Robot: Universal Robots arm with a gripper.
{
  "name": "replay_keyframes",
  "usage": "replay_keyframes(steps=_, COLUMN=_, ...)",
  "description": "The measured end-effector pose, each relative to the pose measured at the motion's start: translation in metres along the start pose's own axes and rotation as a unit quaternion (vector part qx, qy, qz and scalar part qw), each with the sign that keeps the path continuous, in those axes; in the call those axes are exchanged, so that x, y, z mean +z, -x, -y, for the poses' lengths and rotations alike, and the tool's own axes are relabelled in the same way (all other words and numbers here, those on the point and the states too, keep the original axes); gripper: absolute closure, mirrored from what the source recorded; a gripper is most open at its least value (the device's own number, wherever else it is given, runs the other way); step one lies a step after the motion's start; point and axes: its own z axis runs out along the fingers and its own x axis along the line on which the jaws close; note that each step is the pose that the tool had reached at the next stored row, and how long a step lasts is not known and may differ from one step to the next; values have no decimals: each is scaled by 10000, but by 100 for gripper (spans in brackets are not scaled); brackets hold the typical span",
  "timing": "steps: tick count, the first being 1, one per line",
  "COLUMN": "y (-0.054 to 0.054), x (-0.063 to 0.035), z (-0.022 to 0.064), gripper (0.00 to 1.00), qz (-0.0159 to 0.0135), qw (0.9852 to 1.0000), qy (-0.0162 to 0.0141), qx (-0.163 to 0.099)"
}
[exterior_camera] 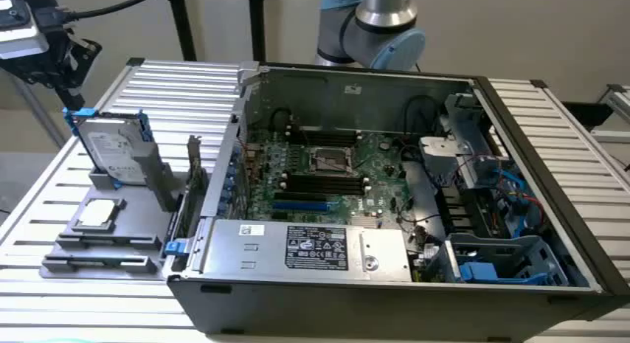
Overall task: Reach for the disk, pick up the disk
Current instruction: 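Reach for the disk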
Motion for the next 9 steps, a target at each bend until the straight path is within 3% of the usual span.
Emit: replay_keyframes(steps=9, y=0, x=0, z=0, gripper=89, qz=0, qw=10000, qy=0, qx=0)
